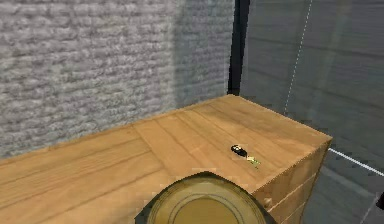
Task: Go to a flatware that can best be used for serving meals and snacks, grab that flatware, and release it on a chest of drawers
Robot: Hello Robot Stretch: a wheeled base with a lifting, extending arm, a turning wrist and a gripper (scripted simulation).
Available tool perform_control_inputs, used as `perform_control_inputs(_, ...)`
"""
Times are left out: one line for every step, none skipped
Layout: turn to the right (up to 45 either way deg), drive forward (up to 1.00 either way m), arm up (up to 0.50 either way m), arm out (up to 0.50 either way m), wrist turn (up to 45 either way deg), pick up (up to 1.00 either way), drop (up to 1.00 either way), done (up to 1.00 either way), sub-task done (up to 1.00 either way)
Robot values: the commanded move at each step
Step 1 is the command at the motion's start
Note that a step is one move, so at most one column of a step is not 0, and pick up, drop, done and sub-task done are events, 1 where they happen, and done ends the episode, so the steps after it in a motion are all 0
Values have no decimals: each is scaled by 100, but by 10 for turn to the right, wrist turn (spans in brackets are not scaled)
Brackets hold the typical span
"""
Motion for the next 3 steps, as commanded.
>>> perform_control_inputs(-390, 0, 0, 0, 0, 0, 0, 0, 0)
perform_control_inputs(210, 0, 0, 0, 0, 0, 0, 0, 0)
perform_control_inputs(-90, 0, 0, 0, 0, 0, 0, 0, 0)
